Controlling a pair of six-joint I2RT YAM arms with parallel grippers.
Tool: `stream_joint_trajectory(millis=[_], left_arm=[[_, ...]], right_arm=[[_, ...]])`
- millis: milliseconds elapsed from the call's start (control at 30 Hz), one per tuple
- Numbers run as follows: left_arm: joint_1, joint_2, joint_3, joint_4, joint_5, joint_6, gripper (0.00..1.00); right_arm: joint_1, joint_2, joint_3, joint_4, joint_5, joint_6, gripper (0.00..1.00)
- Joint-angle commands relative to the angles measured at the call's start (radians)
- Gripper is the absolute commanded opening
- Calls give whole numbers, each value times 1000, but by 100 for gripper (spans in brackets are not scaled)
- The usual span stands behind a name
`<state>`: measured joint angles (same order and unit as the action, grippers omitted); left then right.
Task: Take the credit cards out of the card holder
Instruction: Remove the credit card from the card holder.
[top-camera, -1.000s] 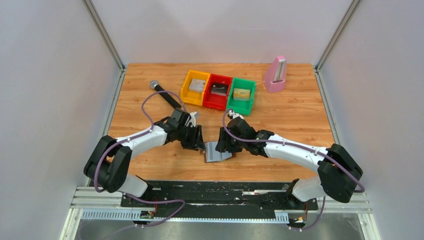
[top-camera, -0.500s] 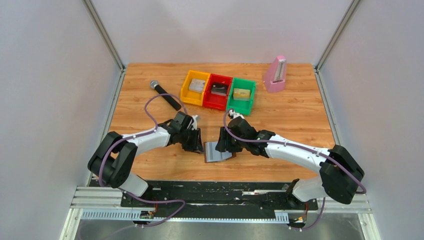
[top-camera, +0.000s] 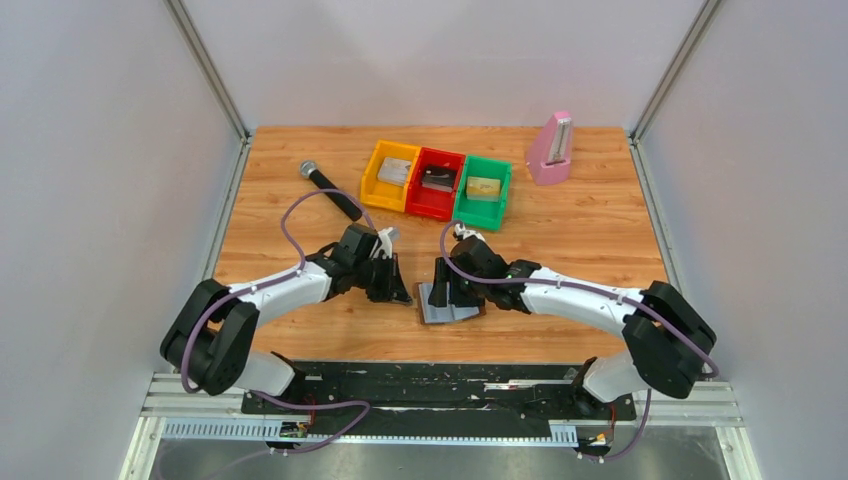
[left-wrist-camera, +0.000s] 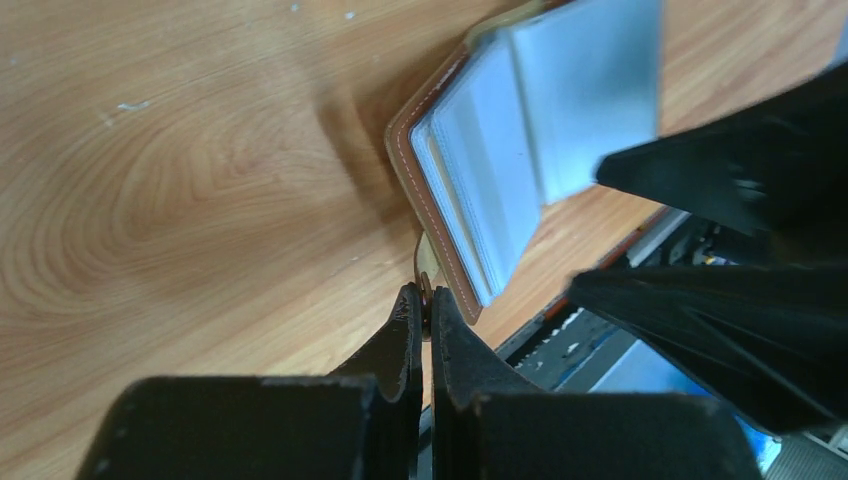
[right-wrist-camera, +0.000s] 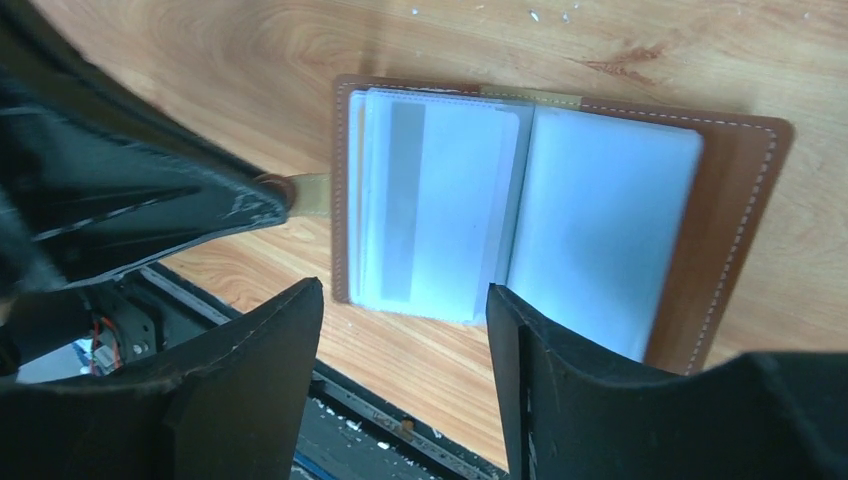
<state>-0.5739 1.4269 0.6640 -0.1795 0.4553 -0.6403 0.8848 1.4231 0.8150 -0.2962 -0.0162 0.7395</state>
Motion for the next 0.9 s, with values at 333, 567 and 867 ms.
stream_joint_trajectory(millis=[333,567,867], left_arm=[[-4,-113,7,20,33,-18,0],[-4,-113,9,14,31,-16,0],[-4,-110,7,17,30,-17,0]], right_arm=[[15,104,22,64,-4,-20,66],[19,112,27,72,-19,-16,67],[27,123,39,71,-16,-14,69]])
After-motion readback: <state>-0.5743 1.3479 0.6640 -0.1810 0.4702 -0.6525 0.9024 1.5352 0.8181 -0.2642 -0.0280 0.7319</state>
